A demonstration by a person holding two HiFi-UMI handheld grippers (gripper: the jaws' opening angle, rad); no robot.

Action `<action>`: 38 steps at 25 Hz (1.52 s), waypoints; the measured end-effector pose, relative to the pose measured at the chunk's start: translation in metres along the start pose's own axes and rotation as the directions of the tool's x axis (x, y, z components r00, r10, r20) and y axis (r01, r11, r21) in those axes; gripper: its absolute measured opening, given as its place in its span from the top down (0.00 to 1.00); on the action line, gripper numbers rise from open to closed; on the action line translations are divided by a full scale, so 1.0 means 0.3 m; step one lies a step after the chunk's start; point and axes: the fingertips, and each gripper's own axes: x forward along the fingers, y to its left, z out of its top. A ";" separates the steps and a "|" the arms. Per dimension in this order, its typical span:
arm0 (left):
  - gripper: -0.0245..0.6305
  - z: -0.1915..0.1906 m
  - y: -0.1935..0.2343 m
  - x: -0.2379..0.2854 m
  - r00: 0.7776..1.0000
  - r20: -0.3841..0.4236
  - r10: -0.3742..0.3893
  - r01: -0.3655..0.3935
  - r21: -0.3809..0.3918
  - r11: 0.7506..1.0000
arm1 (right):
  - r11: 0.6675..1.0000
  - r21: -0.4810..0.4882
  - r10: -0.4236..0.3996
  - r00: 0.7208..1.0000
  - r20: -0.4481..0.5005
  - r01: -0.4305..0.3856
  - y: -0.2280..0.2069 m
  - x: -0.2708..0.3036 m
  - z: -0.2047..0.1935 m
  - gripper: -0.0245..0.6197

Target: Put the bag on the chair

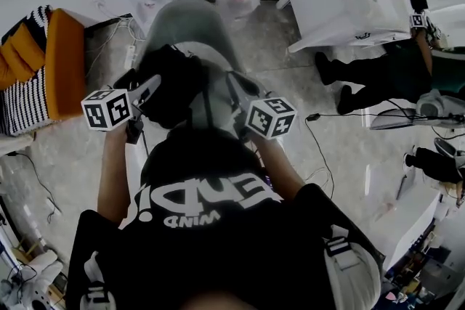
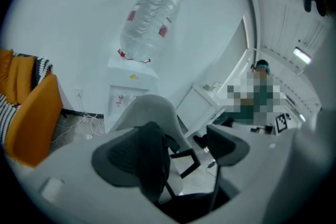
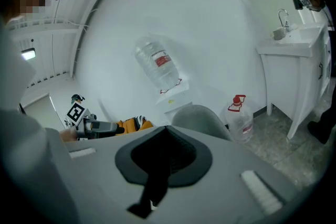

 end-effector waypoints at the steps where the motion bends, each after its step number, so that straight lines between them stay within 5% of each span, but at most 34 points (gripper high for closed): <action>1: 0.36 0.012 -0.009 -0.011 1.000 0.012 -0.003 0.003 0.008 1.000 | 1.000 -0.005 0.001 1.000 0.001 -0.001 0.003 -0.003 0.004 0.96; 8: 0.38 0.071 -0.075 -0.076 0.994 0.106 -0.024 0.014 0.096 0.995 | 0.998 -0.056 0.003 1.000 0.004 -0.003 0.013 -0.026 0.031 0.96; 12: 0.57 0.087 -0.102 -0.113 0.978 0.195 -0.067 0.038 0.148 0.988 | 0.993 -0.114 0.006 1.000 0.018 -0.004 0.019 -0.021 0.044 0.96; 22: 0.95 0.037 -0.042 -0.176 0.954 0.299 0.000 -0.040 0.128 0.991 | 0.984 -0.173 0.041 0.998 0.041 -0.033 0.054 -0.003 0.039 0.96; 38: 0.96 -0.027 0.043 -0.190 0.930 0.348 0.118 -0.189 0.180 0.965 | 0.982 -0.188 0.003 0.998 0.063 0.009 0.062 0.009 -0.012 0.96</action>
